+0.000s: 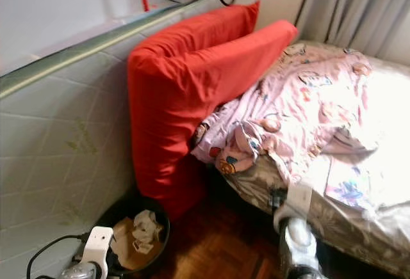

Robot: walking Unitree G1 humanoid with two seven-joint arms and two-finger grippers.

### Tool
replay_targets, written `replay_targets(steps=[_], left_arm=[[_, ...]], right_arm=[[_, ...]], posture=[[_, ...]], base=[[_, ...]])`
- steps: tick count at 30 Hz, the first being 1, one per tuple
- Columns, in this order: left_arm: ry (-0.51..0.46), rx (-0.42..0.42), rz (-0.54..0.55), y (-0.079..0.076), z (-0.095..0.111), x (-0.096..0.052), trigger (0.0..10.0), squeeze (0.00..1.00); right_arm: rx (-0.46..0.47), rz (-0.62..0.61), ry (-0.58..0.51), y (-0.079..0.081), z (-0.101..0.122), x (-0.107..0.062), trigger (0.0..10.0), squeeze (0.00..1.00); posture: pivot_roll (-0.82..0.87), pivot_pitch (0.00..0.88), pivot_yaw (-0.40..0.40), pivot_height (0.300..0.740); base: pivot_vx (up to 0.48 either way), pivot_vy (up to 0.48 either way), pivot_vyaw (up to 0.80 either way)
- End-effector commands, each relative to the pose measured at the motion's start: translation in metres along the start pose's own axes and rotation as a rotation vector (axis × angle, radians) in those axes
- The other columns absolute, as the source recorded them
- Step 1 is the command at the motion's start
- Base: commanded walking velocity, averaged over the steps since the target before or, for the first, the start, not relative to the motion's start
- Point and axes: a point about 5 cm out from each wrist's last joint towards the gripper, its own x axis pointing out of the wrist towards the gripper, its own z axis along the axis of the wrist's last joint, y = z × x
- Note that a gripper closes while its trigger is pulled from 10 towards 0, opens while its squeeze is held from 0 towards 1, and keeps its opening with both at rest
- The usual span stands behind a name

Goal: Clean up the room

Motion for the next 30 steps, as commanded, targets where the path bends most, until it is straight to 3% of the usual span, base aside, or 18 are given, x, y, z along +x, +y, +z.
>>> replay_targets(steps=[1, 5, 7, 12, 14, 18, 20, 21, 22, 23, 26, 30], left_arm=[[0.001, -0.004, 0.000, -0.001, -0.002, 0.000, 10.0, 0.00], [-0.001, -0.010, 0.001, -0.001, -0.002, 0.000, 10.0, 0.00], [-0.001, -0.012, 0.002, -0.001, -0.003, 0.000, 10.0, 0.00], [-0.001, -0.013, 0.005, -0.002, -0.004, -0.001, 10.0, 0.00], [-0.001, -0.015, 0.007, -0.002, -0.005, -0.001, 10.0, 0.00], [0.000, -0.016, 0.008, -0.002, -0.005, -0.001, 10.0, 0.00], [0.001, -0.017, 0.007, -0.002, -0.006, -0.001, 10.0, 0.00], [0.002, -0.017, 0.008, -0.002, -0.006, -0.001, 10.0, 0.00], [0.002, -0.017, 0.008, -0.002, -0.006, -0.001, 10.0, 0.00], [0.001, -0.018, 0.008, -0.002, -0.006, -0.001, 10.0, 0.00], [0.000, -0.015, 0.007, -0.001, -0.005, -0.001, 10.0, 0.00], [0.000, -0.016, 0.004, 0.000, -0.004, -0.001, 10.0, 0.00]], right_arm=[[-0.030, 0.011, -0.200, 0.002, 0.047, 0.014, 10.0, 0.00], [-0.024, -0.007, -0.275, -0.006, 0.050, 0.006, 10.0, 0.00], [-0.070, 0.017, -0.291, -0.009, 0.050, 0.002, 10.0, 0.00], [-0.167, -0.015, -0.234, -0.027, 0.031, -0.017, 10.0, 0.00], [-0.171, -0.026, -0.141, -0.037, 0.008, -0.030, 10.0, 0.00], [-0.157, -0.099, -0.044, -0.053, -0.014, -0.040, 10.0, 0.00], [-0.178, -0.144, 0.067, -0.068, -0.036, -0.052, 10.0, 0.00], [-0.176, -0.110, 0.195, -0.070, -0.056, -0.061, 10.0, 0.00], [-0.176, -0.110, 0.195, -0.070, -0.056, -0.061, 10.0, 0.00], [-0.204, -0.106, 0.247, -0.071, -0.066, -0.067, 10.0, 0.00], [-0.169, -0.091, 0.381, -0.069, -0.084, -0.075, 10.0, 0.00], [-0.025, -0.120, 0.513, -0.066, -0.101, -0.083, 10.0, 0.00]], posture=[[0.09, 0.006, -0.055, 0.740], [0.09, 0.000, -0.063, 0.740], [0.09, 0.000, -0.067, 0.740], [0.08, 0.000, -0.082, 0.740], [0.07, 0.000, -0.081, 0.740], [0.07, 0.000, -0.080, 0.740], [0.07, 0.000, -0.082, 0.740], [0.07, 0.000, -0.082, 0.740], [0.07, 0.000, -0.082, 0.740], [0.08, 0.000, -0.073, 0.740], [0.08, 0.000, -0.056, 0.740], [0.07, 0.000, -0.043, 0.740]], base=[[0.000, 0.000, 0.00], [0.000, 0.000, 0.00], [0.000, 0.000, 0.00], [0.000, 0.000, 0.00], [0.000, 0.000, 0.00], [0.000, 0.000, 0.00], [0.000, 0.000, 0.00], [0.000, 0.000, 0.00], [0.000, 0.000, 0.00], [0.000, 0.000, 0.00], [0.000, 0.000, 0.00], [0.000, 0.000, 0.00]])
